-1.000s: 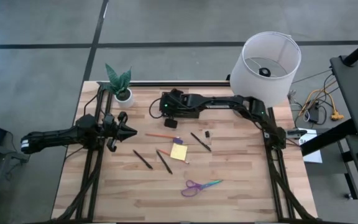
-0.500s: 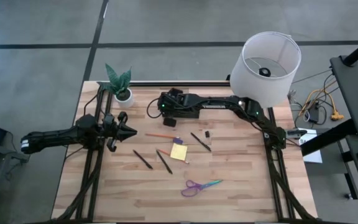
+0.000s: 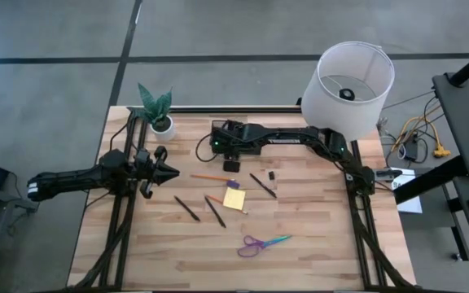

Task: Pick and place office supplies into organizer
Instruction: Put the black binder clip into the black desk organizer

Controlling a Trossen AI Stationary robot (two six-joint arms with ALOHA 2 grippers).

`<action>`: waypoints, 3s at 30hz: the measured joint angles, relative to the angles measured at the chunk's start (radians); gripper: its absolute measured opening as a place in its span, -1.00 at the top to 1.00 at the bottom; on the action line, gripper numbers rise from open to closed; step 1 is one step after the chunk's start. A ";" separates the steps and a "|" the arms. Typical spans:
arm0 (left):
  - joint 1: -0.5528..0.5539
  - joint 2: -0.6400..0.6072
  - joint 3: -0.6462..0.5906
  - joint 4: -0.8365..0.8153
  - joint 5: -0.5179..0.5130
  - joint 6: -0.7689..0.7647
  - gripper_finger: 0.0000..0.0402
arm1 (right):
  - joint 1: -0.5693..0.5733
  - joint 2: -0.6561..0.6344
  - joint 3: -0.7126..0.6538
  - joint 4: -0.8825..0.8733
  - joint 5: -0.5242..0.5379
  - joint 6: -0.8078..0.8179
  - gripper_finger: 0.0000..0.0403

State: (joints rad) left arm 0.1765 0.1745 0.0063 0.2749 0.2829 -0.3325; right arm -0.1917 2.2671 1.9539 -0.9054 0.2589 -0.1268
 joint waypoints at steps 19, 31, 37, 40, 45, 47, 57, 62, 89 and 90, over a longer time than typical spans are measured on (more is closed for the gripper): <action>0.000 0.001 0.000 -0.001 0.000 0.000 0.90 | -0.033 -0.372 -0.569 -0.125 -0.267 0.373 0.25; 0.000 0.000 0.000 0.000 0.000 0.000 0.90 | -0.033 -0.461 -0.772 0.011 -0.365 0.973 0.25; 0.000 0.000 0.000 0.002 0.000 0.000 0.90 | -0.004 -0.461 -0.805 0.071 -0.346 1.021 0.25; 0.000 0.000 0.000 0.002 0.000 0.000 0.90 | -0.003 -0.461 -0.801 0.093 -0.302 1.036 0.25; 0.000 0.000 0.000 0.002 0.000 0.000 0.90 | -0.002 -0.461 -0.789 0.103 -0.285 1.037 0.25; 0.000 0.000 0.000 0.001 0.000 0.000 0.90 | -0.002 -0.461 -0.791 0.102 -0.285 1.038 0.25; 0.000 0.000 0.000 -0.001 0.000 0.000 0.90 | 0.000 -0.461 -0.815 0.076 -0.290 1.049 0.29; 0.000 0.000 0.000 0.000 0.000 0.000 0.90 | 0.000 -0.461 -0.815 0.083 -0.291 1.048 0.39; 0.000 0.000 0.000 0.001 0.000 0.000 0.90 | 0.003 -0.461 -0.816 0.184 -0.311 0.960 0.94; 0.000 0.000 0.000 0.001 0.000 0.000 0.90 | 0.005 -0.461 -0.816 0.193 -0.309 0.945 0.95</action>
State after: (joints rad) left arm 0.1768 0.1745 0.0067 0.2756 0.2829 -0.3328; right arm -0.1869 1.8057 1.1378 -0.7122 -0.0505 0.8185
